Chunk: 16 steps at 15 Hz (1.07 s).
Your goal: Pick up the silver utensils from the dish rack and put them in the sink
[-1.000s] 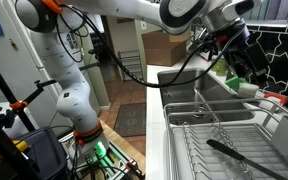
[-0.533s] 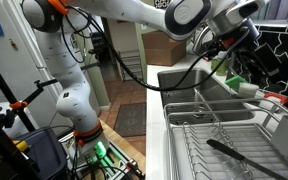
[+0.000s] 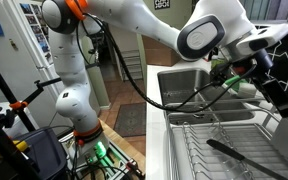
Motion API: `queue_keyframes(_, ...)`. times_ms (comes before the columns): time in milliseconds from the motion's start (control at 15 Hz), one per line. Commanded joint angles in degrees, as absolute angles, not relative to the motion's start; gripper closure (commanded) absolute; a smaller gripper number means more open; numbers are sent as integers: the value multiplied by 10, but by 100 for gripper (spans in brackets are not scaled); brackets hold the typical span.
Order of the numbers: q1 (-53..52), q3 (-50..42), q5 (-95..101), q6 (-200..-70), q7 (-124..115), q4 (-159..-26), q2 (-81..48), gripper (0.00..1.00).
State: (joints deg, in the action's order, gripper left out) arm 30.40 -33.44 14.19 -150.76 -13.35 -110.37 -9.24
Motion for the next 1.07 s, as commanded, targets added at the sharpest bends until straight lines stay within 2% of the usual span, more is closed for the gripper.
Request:
queue_keyframes(0, 317, -344, 120, -1544, -109, -1082, -137, 0)
queue_keyframes(467, 323, -350, 79, -1612, -128, -1049, -189, 0)
queue_keyframes(1000, 288, -412, 81, -1657, -198, -1004, -260, 0)
